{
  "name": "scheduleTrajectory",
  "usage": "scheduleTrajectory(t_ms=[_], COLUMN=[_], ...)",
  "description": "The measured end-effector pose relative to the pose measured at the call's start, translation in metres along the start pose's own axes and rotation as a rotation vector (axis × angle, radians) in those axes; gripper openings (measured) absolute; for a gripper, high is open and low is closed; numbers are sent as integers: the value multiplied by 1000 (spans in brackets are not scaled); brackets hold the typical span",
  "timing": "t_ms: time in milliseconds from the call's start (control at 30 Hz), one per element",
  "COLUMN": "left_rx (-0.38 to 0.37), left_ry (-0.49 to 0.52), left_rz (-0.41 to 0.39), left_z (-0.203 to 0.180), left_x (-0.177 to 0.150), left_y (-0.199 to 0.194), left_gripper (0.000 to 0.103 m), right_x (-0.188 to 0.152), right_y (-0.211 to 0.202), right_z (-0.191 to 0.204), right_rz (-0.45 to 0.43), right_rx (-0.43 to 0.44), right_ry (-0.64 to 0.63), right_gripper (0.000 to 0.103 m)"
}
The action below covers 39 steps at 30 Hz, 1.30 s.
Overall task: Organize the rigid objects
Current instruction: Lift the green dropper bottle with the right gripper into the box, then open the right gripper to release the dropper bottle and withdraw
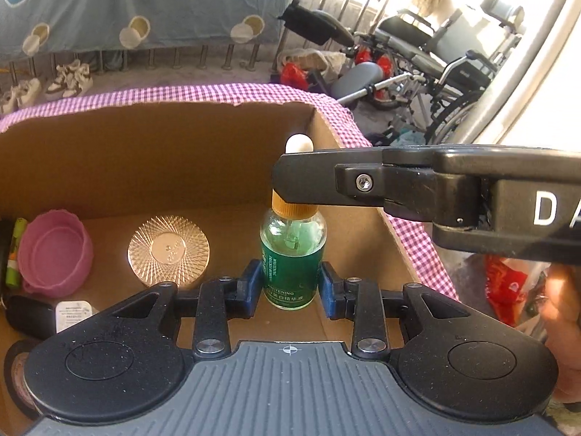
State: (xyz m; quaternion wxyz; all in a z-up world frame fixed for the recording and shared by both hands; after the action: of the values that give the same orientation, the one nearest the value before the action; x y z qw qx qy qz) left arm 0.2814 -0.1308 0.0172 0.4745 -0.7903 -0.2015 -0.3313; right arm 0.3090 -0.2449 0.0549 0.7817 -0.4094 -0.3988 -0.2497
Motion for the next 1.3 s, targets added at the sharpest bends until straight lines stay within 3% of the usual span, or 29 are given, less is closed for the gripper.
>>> scheduleTrajectory(t_ms=[233,733,1033,1133,1233,1300], left_rx=[-16,7,-7,-30,-53,-62], left_ry=[-86,-27,51,46,60,71], left_rz=[54,23,-85,-126,-168,-200], left_z=[15,5,-8,-7,-6,-3], left_x=[-1,2,0,-2,-10,-19], left_y=[5,7,-31,-59,-93,-117], left_gripper=[32,36,69,73,80,85], right_x=[-5,-7,-7,-11,-23,-36], right_y=[7,-4,-53,-81,-110,-125], right_z=[-2,-2,7,16,30,41], right_rz=[2,-7,-84,-126,-175,-192], right_rx=[-3,-16,-11,-8,6,8], right_ry=[-26,-17,77,137,186,207], right_gripper=[11,11,13,14,23,35])
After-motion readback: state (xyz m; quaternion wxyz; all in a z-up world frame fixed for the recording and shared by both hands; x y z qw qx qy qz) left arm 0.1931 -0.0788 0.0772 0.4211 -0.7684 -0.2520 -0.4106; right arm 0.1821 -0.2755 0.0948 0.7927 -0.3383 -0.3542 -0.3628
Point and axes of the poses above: each gripper's, at about its wrist camera, not at the fingertips, and y roughly the way its jaws point, z to its left, x to its top, the point moved 2 cm from there along y, roughly the way its jaws point, and after that the axes turned 13 degrees about -z, right-handed, at the moved point
